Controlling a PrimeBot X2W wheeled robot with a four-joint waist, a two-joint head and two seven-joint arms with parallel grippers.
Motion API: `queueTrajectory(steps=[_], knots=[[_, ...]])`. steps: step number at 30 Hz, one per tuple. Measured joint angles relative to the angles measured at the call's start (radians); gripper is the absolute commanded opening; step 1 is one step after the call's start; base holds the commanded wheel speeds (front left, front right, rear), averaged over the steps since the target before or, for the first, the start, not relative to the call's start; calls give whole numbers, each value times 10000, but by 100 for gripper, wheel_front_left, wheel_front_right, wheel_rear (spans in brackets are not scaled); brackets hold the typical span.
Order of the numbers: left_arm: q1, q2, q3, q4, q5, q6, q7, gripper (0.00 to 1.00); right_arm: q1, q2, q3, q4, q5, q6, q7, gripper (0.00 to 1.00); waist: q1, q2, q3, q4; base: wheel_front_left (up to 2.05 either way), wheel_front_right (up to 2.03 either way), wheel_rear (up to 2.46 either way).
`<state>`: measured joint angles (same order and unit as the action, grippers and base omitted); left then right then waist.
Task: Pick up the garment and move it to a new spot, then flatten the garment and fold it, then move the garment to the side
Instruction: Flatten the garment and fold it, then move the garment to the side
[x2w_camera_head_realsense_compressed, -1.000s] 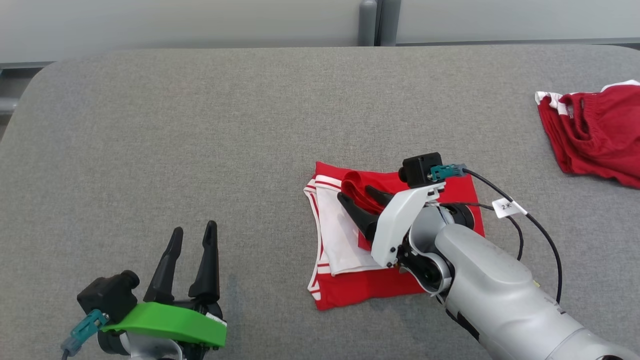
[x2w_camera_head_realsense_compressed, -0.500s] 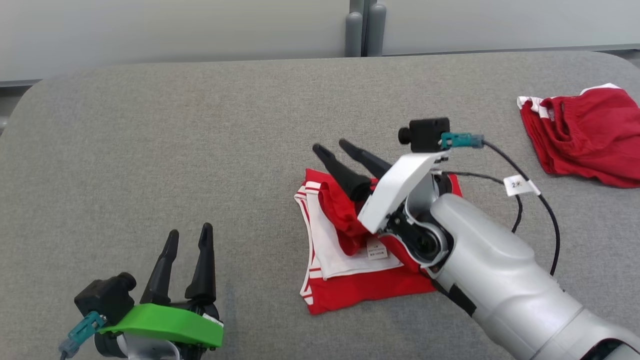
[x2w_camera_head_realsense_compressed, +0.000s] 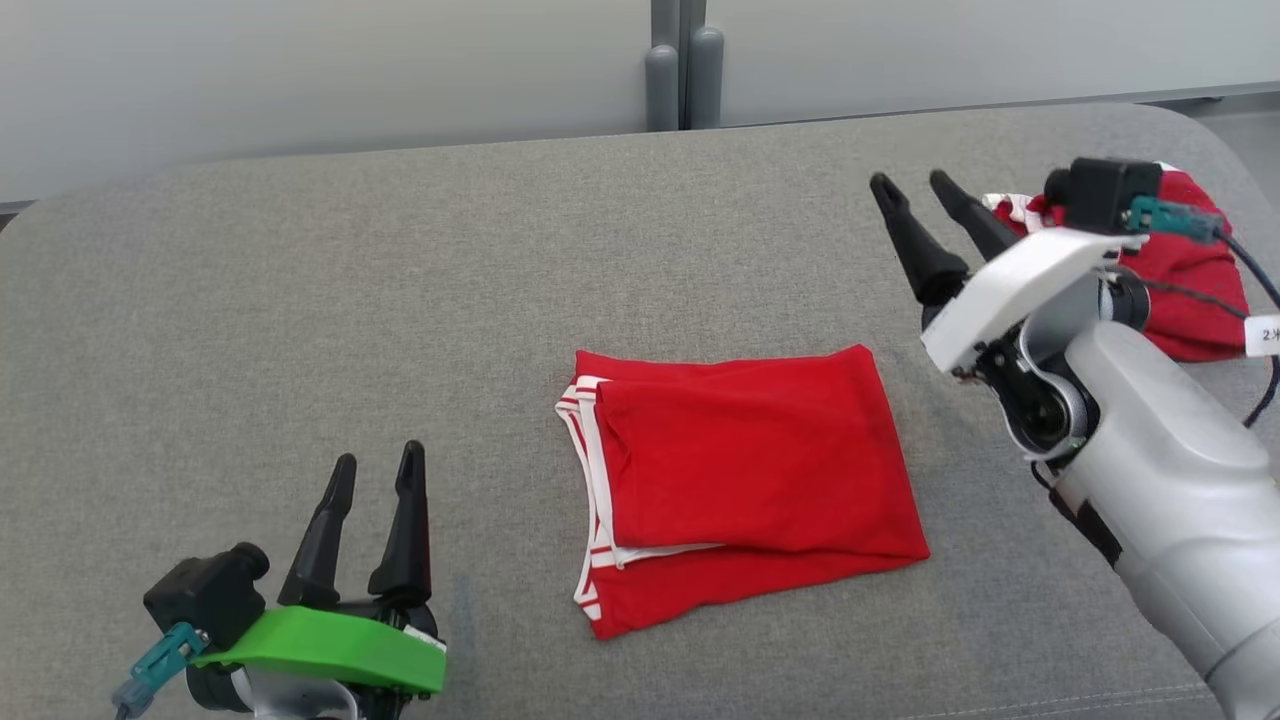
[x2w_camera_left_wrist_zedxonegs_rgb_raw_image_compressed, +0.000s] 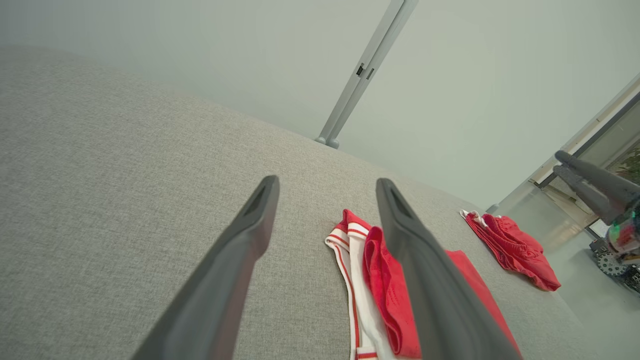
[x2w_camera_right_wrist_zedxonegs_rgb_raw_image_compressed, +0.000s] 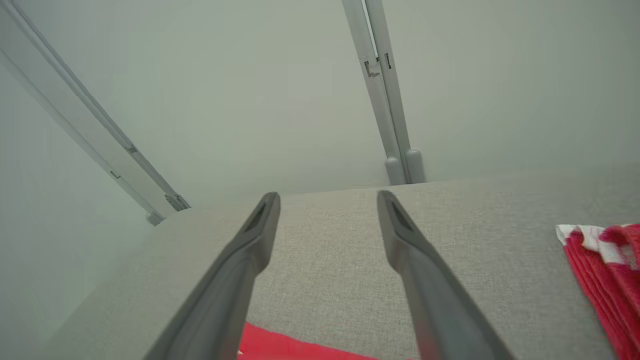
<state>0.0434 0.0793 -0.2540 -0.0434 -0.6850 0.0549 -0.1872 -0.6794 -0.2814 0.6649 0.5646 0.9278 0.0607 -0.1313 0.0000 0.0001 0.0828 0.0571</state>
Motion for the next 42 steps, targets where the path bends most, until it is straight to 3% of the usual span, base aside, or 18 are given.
queueTrajectory(steps=[6,14,31,32,34,35,38,42], knots=[[11,21,-15,-150,4,27,4,100,1248,-497,512,468,-52,98,301,100,0,0,163,-213,0,0,0],[-2,31,-136,-314,35,27,92,100,2380,-523,821,755,412,360,750,100,0,0,498,-252,0,0,0],[-41,31,-268,-341,134,27,119,100,2407,-604,685,886,920,533,963,100,0,0,957,545,0,0,0],[-42,31,-257,-337,134,29,117,100,2406,-600,685,899,974,533,984,93,0,0,971,597,0,0,0],[-42,29,-159,-334,134,50,107,100,2383,-564,700,913,1043,535,1078,47,0,0,992,679,0,0,0],[-42,33,-104,-330,134,82,107,100,2368,-531,706,911,1064,535,1099,41,0,0,999,702,0,0,0],[-42,38,-77,-324,134,82,105,100,2366,-466,738,903,1149,537,1160,2,0,0,996,731,0,0,0],[-42,36,-52,-318,134,82,104,100,2366,-464,805,865,1208,621,1158,0,0,0,977,719,0,0,0]])
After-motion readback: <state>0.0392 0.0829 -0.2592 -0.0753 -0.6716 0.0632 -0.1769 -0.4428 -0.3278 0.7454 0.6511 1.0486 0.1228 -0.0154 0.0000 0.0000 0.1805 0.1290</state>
